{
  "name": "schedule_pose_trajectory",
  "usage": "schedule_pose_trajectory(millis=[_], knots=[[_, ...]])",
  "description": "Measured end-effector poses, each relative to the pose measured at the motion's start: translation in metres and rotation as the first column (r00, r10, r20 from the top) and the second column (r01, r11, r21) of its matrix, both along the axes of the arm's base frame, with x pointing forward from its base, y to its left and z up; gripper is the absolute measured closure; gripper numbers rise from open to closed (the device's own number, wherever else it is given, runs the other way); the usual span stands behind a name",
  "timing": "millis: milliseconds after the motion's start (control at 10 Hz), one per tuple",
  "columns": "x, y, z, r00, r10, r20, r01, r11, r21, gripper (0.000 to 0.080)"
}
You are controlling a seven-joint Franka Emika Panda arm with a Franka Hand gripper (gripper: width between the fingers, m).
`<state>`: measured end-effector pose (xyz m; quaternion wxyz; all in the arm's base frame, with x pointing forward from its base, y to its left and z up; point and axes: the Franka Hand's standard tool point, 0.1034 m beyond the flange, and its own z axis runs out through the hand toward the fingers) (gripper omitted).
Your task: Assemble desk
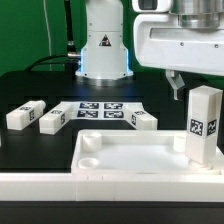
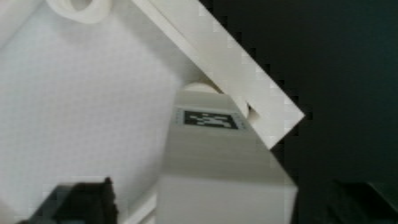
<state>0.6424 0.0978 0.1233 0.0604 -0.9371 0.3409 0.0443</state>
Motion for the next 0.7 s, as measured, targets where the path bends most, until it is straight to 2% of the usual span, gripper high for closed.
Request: schedule_pose_trajectory(millis=[300,700], knots=[[-0.0001,-0.0001,-0.0003,0.975,0.220,0.033,-0.220,0.975,0.006,0.0154],[0.0012,0.0011,0.0004,0.798,0.598,0.083,-0.597,0.801,-0.031,0.0151]])
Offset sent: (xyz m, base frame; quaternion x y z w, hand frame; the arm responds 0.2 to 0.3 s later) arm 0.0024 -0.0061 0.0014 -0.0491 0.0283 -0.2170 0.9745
